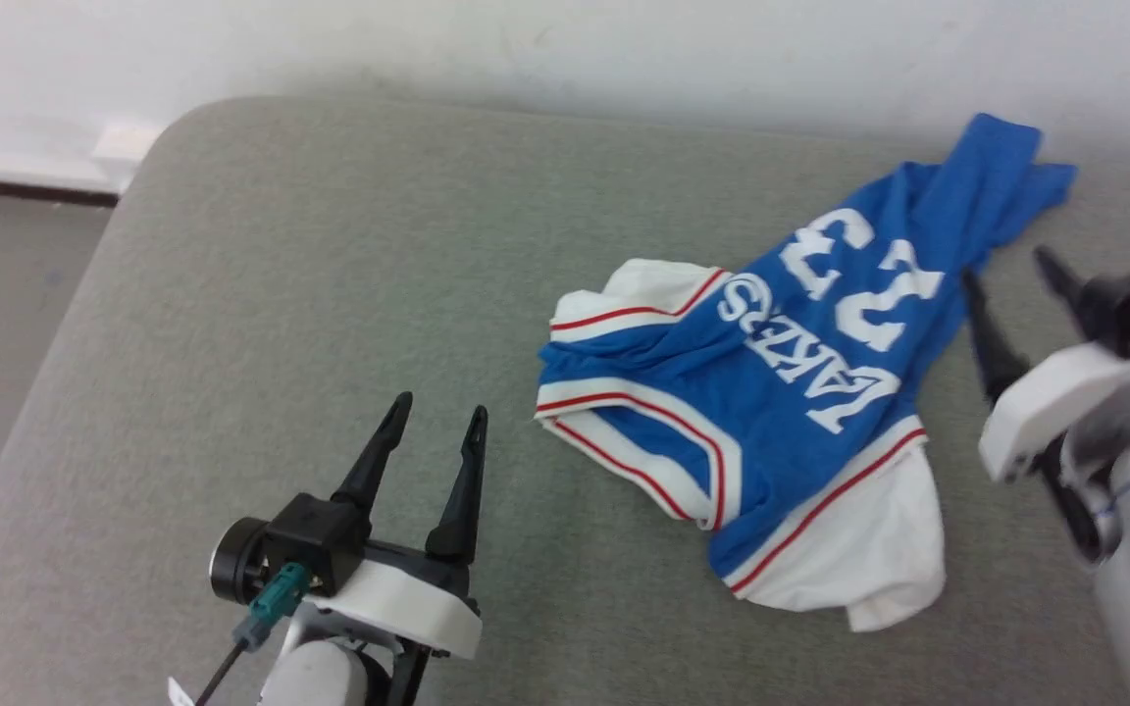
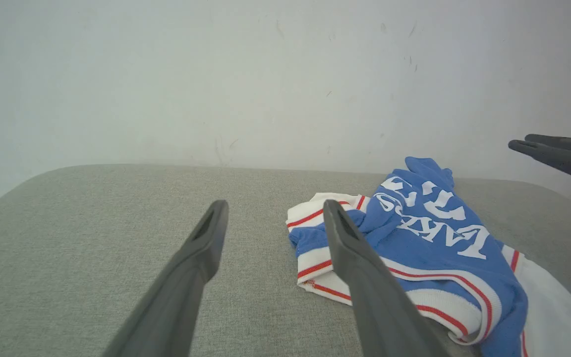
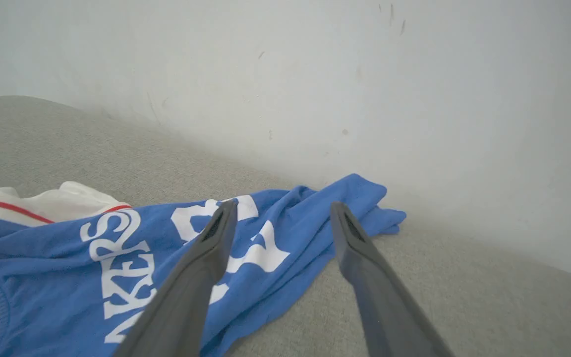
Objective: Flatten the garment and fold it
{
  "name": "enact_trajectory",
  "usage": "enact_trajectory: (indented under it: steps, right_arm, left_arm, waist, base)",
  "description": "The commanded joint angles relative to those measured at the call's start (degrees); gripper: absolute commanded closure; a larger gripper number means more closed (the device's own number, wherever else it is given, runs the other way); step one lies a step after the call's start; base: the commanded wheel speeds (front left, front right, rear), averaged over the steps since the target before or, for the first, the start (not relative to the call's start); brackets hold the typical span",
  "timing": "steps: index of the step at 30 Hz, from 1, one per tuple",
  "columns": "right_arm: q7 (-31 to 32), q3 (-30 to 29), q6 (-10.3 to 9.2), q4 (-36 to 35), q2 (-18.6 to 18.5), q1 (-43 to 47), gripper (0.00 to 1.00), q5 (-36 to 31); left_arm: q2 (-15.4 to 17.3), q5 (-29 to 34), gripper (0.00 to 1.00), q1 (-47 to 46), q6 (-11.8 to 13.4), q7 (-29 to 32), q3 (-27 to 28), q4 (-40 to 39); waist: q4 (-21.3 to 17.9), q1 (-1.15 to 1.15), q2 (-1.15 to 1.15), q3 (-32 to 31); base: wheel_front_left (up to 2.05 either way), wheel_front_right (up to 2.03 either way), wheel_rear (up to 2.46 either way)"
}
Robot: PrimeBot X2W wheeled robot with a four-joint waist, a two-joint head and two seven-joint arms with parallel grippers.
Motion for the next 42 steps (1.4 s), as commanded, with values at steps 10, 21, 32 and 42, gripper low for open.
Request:
enact_trajectory:
  steps: [10,21,32,42]
  right_arm:
    - [21.8,3.2,-0.12,-17.9,4.8,19.5,0.00,9.6]
    - [36.2,1.9,-0.12,-19.6,9.3,25.1,0.00,6.0]
    - [36.5,0.4,-0.12,-19.4,1.8,25.4,1.00,5.6]
    - [39.7,-10.3,-0.12,-19.3,-11.4,24.8,0.32,2.5]
  left_arm:
    - [0.1,-0.1,0.00,1.1,-0.3,-0.3,2.6,-0.3]
    - [-0.3,0.5,0.00,1.0,-0.7,-0.3,1.7,-0.3]
    - [-0.5,0.5,0.00,1.3,-0.5,-0.3,3.1,0.1]
    - [-0.6,0.0,0.00,1.3,-0.7,-0.3,2.6,0.9]
  waist:
    - [-9.0,0.01,0.00,-4.9]
    - [-6.2,0.01,0.00,-2.7]
    - [-7.3,0.01,0.00,-3.3]
    - [-9.4,0.01,0.00,-3.6]
  base:
    - [0.00,0.00,0.00]
    - [0.00,0.00,0.00]
    - [0.00,0.00,0.00]
    - [0.00,0.00,0.00]
